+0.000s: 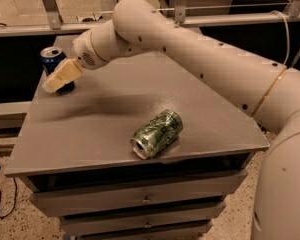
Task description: Move pepsi can near green rice chip bag
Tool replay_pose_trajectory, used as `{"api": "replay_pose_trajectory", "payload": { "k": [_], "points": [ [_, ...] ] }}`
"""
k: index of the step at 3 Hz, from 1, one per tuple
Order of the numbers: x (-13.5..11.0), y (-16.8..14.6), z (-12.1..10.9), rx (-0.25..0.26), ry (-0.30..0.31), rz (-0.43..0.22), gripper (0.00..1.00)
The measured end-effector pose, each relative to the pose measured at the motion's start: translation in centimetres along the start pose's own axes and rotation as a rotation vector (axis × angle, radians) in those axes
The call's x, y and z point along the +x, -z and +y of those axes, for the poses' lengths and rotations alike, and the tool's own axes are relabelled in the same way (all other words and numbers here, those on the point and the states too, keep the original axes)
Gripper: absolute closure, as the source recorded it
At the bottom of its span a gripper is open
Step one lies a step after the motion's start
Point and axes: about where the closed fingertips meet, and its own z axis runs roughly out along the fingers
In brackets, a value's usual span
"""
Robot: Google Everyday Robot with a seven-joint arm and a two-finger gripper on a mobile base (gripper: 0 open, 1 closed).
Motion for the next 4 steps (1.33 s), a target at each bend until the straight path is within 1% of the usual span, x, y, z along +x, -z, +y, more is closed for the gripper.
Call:
{"api": "replay_pose_trajectory", "payload": {
  "k": [1,2,3,4],
  "points": [
    [-0.5,-3.1,-0.3,-0.003,-0.018,-0.036,0.00],
    [-0.5,-5.6,-0.2,-0.024,-0.058,-0.063,0.01],
    [-0.1,-6.3,-0.6,-0.019,-0.078,-0.090,0.16],
    [0.4,-5.8,-1.3,0.005,-0.080,-0.104,0.40]
  ]
}}
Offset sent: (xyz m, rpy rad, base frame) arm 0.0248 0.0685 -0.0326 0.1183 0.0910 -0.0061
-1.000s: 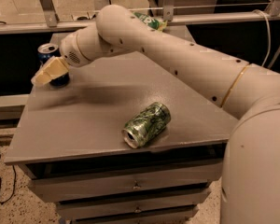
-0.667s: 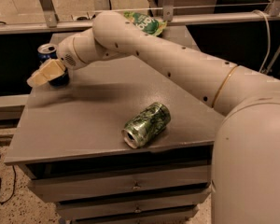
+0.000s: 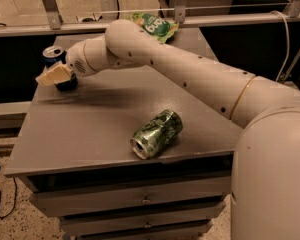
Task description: Move pepsi can near green rice chip bag
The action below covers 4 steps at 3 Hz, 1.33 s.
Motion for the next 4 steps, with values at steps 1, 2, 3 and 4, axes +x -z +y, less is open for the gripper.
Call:
{"api": "replay_pose_trajectory", "payload": {
  "k": [1,2,3,4],
  "points": [
    [-0.1,1.9,-0.9,0.038,0.012,-0.014,0.63],
    [-0.7,5.6,-2.0,0.088,0.048,-0.024,0.86],
    [-0.7,11.2,-4.0,0.141,0.066,-0.036,1.00],
    [-0.7,11.2,-4.0,0.141,0.066,-0.036,1.00]
  ]
}}
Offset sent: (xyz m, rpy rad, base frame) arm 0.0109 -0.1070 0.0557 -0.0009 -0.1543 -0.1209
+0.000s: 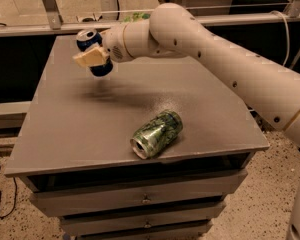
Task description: Move pepsi can near green rice chip bag
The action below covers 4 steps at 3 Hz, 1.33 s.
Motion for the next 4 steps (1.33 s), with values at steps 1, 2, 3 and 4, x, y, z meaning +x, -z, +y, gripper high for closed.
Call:
{"api": "replay_pose_trajectory", "payload": {
  "k": [1,2,3,4],
  "points": [
    [0.7,1.9,-1.4,0.048,-0.002,0.036,1.00],
    [1.1,6.4,-4.6,0.166,0.018,0.073,1.00],
    [1.8,10.5,-8.5,0.268,0.032,0.088,1.00],
    [3.1,14.3,-13.6,0.372,0.030,0.077,1.00]
  ]
}}
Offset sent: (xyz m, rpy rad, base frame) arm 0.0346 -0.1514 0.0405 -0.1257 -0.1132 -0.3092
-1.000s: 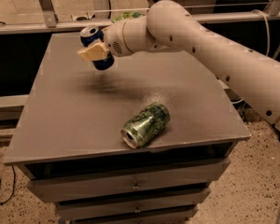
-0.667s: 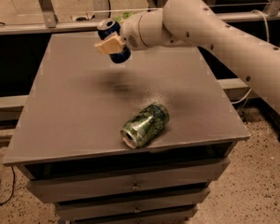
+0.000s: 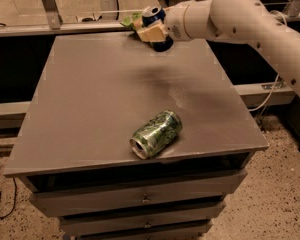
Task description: Move pepsi can near green rice chip bag
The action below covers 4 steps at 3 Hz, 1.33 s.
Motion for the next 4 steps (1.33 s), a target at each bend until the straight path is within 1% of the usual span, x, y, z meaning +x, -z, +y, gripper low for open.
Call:
{"api": "replay_pose_trajectory", "payload": {
  "k": [1,2,3,4],
  "points": [
    [1.3,0.6,-4.6,0.071,-0.010,-0.008,1.00],
    [2.1,0.4,-7.7,0.110,-0.024,-0.028,1.00],
    [4.0,-0.6,-9.9,0.132,-0.063,-0.031,1.00],
    [6.8,-1.1,-10.8,0.144,-0.126,-0.033,1.00]
  ]
}}
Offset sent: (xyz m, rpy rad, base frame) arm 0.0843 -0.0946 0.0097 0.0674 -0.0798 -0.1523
